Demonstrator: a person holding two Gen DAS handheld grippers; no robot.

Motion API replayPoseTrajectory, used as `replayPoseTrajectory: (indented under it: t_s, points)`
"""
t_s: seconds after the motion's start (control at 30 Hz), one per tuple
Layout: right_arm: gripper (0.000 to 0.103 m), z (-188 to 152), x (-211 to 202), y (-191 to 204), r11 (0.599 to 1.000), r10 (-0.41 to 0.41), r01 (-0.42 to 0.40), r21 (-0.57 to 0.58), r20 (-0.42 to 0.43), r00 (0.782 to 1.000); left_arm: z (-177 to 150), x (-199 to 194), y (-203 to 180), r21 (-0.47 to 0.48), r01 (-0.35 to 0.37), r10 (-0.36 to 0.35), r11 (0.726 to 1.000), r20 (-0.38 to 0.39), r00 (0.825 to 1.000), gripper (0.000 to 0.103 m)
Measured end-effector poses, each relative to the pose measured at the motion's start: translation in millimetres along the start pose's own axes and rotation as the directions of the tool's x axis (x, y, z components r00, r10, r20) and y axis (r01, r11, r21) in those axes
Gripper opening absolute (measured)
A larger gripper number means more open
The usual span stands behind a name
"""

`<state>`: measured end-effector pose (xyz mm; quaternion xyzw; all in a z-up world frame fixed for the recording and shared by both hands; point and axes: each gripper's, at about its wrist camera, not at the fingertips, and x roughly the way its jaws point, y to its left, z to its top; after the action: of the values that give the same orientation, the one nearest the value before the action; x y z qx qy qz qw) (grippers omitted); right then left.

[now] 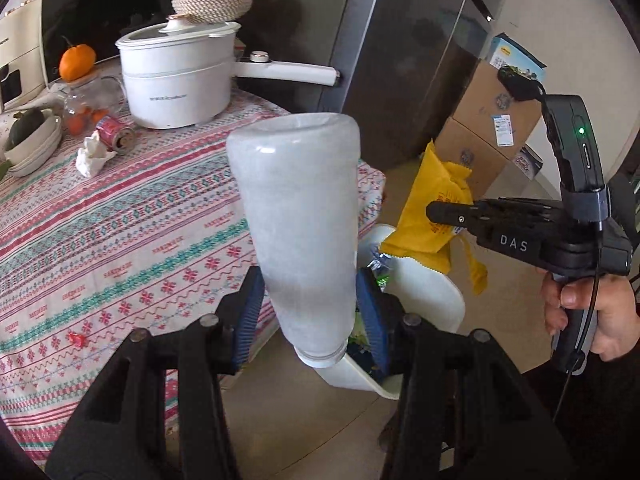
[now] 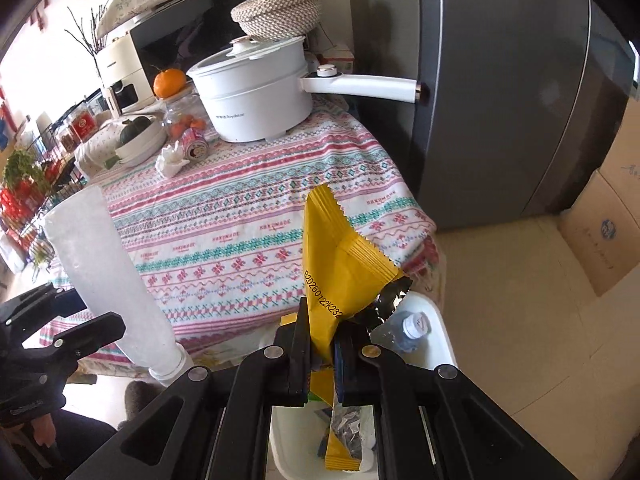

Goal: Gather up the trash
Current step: 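Carry the white bottle and yellow wrapper to the white bin and release both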

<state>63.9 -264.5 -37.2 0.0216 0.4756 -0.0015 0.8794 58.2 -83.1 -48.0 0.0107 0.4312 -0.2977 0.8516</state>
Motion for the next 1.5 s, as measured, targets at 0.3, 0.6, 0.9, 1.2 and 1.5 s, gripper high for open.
replayPoseTrajectory:
  t_s: [0.3,0.6,0.9,1.2,1.5]
  points:
    - [0.009,-25,3,-47,0.997,-0.045,0.048,0.054,-0.06,0.997,-15,56,-48,0.059,0.086,-0.08,0.995,-0.091,0.993,0.049]
    - [0.009,-37,1,-70,0.995,-0.055,0.061,0.073,-0.087,0.995,-37,96,-73,0.126,0.091,-0.068,0.988,-0.179,0.982,0.049]
    - [0.009,-40,4,-72,0.996,-0.057,0.065,0.066,-0.117,0.992,-38,89,-67,0.137,0.043,-0.021,0.99,-0.16,0.987,0.068]
    - [0.01,-52,21,-70,0.994,-0.096,0.105,0.032,-0.212,0.973,-33,67,-45,0.136,-0.022,0.04,0.99,-0.131,0.991,0.077]
    - [0.058,-58,31,-67,0.991,-0.1,0.119,0.055,-0.27,0.958,-30,53,-22,0.117,-0.098,0.111,0.988,-0.108,0.988,0.083]
